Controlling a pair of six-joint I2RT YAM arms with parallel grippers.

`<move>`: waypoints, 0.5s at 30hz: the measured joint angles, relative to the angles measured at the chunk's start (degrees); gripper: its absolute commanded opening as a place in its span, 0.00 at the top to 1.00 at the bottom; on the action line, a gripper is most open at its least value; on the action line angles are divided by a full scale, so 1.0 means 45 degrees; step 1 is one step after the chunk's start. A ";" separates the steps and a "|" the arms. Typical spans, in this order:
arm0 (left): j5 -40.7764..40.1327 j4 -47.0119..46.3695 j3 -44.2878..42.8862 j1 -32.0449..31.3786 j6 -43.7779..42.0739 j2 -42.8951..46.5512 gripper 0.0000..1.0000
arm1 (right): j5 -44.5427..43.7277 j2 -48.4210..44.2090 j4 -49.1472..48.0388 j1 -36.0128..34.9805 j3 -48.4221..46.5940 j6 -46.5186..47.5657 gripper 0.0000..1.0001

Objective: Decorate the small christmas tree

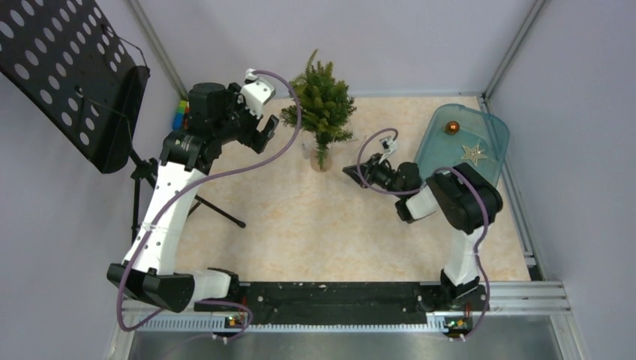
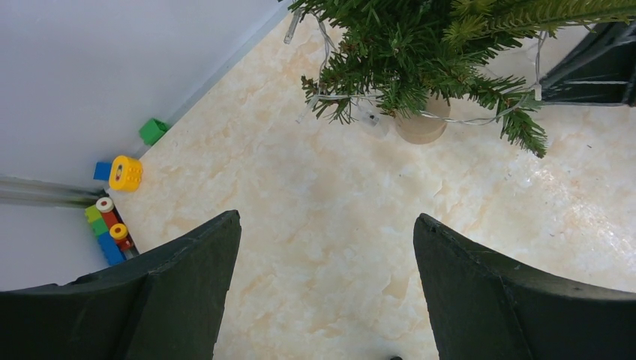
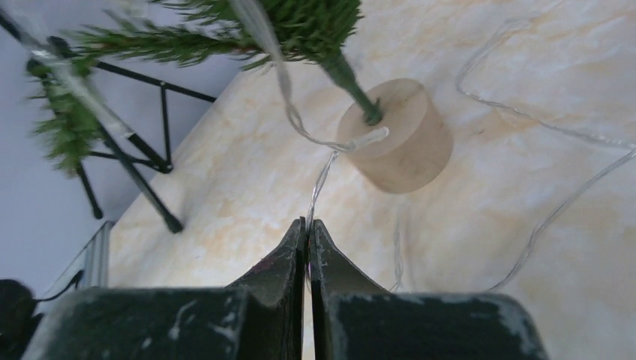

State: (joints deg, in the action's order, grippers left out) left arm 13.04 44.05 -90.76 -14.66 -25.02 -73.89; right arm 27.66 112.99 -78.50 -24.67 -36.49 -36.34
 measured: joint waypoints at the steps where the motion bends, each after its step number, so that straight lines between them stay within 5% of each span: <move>1: 0.0000 0.0034 0.0000 0.0000 0.0000 0.0000 0.10 | 0.0112 -0.0505 0.0214 0.0029 0.0364 -0.0029 1.00; 9: 0.0204 0.0146 0.0000 0.0005 0.0117 0.0024 0.10 | 0.0704 -0.7257 0.5945 0.0107 0.1137 0.0933 1.00; 15: 0.0500 0.0248 0.0000 0.0005 0.0306 0.0291 0.10 | 0.1384 -0.9991 1.0797 0.0117 0.0175 0.1715 1.00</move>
State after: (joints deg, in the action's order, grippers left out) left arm 15.29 45.17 -90.76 -14.63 -23.64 -72.58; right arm 33.89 68.03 -29.91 -24.14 -35.70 -28.62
